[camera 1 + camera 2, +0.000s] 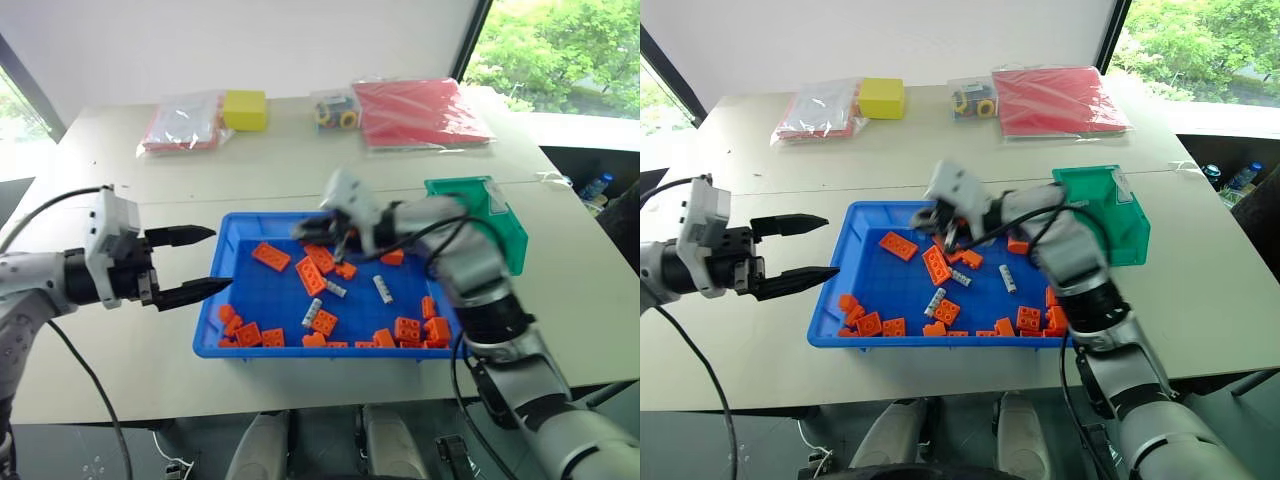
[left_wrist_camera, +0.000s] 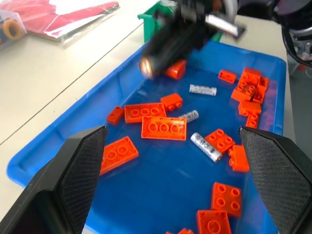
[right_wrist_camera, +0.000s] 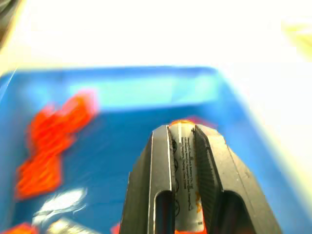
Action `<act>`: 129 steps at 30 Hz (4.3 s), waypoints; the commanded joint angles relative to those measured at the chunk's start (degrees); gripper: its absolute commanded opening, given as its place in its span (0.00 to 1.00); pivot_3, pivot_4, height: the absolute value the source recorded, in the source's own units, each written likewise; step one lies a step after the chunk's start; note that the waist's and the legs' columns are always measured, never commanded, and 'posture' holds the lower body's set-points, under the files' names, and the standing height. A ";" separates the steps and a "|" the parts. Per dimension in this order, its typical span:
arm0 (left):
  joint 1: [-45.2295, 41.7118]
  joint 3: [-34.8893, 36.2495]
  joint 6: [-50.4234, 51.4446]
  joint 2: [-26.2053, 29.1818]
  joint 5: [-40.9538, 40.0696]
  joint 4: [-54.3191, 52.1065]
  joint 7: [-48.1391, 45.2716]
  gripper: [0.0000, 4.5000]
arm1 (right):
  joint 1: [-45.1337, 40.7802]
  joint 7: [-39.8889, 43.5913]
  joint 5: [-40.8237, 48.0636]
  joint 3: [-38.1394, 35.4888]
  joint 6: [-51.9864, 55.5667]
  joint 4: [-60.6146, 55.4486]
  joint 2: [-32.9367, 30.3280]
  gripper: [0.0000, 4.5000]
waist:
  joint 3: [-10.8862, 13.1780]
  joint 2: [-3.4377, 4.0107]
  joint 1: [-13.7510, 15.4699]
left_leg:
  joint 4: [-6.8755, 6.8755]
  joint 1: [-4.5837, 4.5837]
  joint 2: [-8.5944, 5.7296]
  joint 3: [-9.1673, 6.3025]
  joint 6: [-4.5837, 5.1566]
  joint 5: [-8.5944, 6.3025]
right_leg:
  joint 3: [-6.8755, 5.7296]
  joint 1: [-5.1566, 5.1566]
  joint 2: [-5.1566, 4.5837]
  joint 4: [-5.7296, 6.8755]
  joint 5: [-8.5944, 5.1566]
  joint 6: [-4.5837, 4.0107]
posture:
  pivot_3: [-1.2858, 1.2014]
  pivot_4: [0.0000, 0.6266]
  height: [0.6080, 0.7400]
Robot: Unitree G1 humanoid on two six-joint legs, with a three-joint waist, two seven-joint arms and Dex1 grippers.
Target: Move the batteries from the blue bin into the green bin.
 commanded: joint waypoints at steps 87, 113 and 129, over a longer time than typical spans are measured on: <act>-4.69 -1.71 -2.99 -1.71 3.48 4.17 2.08 1.00 | 14.30 8.25 6.96 16.89 -2.28 -8.07 -19.60 0.01 | -0.01 -0.16 0.08 | 0.16 0.29 0.05 0.12 0.08 -0.04 | -0.02 0.42 -0.10 -0.13 -0.02 -0.01 | 0.52 0.24 0.96; -7.25 -2.77 -4.28 -2.34 4.85 5.98 2.31 1.00 | -0.06 17.08 3.04 24.36 -15.98 2.81 -12.78 0.58 | 0.12 -0.35 -0.24 | 0.07 0.24 0.03 0.12 0.09 -0.04 | -0.03 0.34 -0.06 -0.16 -0.01 0.01 | 0.52 0.24 0.96; -3.39 0.25 -2.29 -1.40 2.71 0.99 3.21 1.00 | -5.19 27.14 -8.68 31.37 -37.30 24.07 -4.54 0.58 | 0.12 -0.36 -0.42 | 0.07 0.25 0.04 0.12 0.07 -0.04 | -0.02 0.29 0.02 -0.09 -0.01 0.01 | 0.52 0.24 0.96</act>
